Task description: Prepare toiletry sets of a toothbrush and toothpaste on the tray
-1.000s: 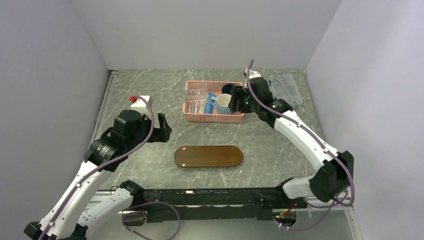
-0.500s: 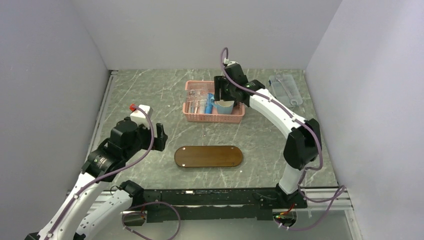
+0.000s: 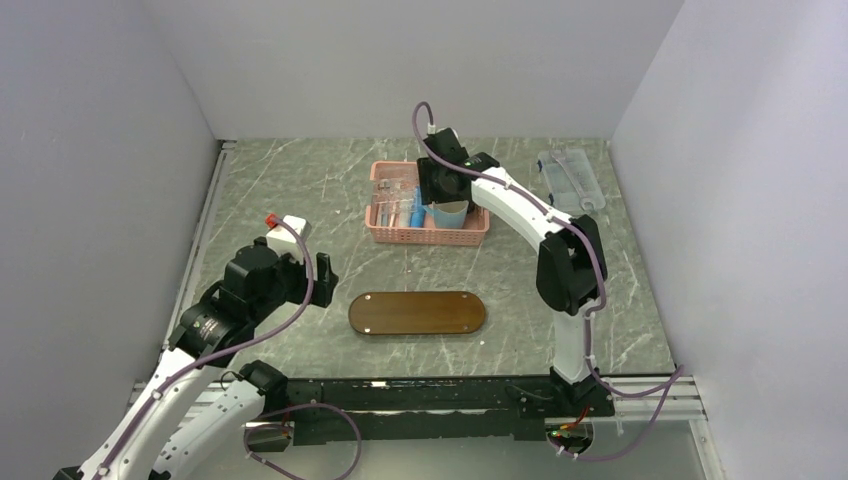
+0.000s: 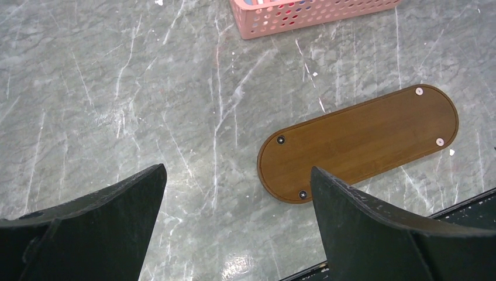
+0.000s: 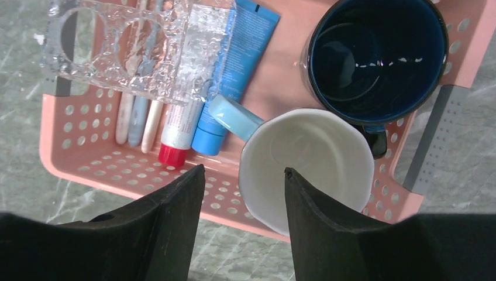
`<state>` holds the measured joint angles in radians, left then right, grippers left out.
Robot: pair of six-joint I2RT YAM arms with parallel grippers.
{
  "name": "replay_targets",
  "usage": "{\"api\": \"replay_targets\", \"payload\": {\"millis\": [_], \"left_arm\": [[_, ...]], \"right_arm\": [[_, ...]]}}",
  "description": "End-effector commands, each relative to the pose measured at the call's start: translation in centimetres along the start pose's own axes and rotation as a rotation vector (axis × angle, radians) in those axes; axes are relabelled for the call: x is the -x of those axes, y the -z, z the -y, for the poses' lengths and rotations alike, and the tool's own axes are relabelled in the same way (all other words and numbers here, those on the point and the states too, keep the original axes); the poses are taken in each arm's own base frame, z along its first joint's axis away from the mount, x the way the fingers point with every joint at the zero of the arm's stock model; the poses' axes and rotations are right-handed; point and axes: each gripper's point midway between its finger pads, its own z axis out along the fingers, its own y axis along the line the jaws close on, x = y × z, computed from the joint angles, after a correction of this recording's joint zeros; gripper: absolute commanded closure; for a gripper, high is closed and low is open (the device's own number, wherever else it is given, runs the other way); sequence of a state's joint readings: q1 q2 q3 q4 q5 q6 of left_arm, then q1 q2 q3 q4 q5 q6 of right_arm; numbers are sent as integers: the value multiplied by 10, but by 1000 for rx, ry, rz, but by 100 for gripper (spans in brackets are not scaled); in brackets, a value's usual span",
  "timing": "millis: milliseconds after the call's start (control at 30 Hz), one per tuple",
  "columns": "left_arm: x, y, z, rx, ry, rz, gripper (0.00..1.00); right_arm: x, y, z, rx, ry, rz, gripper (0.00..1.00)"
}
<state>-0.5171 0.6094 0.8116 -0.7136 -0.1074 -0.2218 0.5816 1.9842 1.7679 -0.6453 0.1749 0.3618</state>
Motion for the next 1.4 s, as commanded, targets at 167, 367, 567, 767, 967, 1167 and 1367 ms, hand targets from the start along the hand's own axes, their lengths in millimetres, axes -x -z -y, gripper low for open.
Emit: {"api": "replay_targets", "payload": {"millis": [167,367,567,767,967,1167,1367], "left_arm": [[8,1,1,-9,-21,44,1],[8,0,1,-8,-22,37,1],[7,-2,0,0,-23,30,1],[6,-3,-1,7,-24,24,1],[6,-4,-3,14,-24,22,1],[5,-3,-6,31,-21,21,1],[5,-2,-9,48,-18,25,1]], "right_arm": [[0,-11,-1,-27,62,-22,53],[-7,-20,5,-54,85,-43,63],[-12,-27,6,-55,109,-64,72],[-15,-30,4,-48,136,-88,90],[-4,-21,4,-47,137,-54,100],[15,1,-2,-41,169,25,100],[32,34,-10,-47,216,112,100]]}}
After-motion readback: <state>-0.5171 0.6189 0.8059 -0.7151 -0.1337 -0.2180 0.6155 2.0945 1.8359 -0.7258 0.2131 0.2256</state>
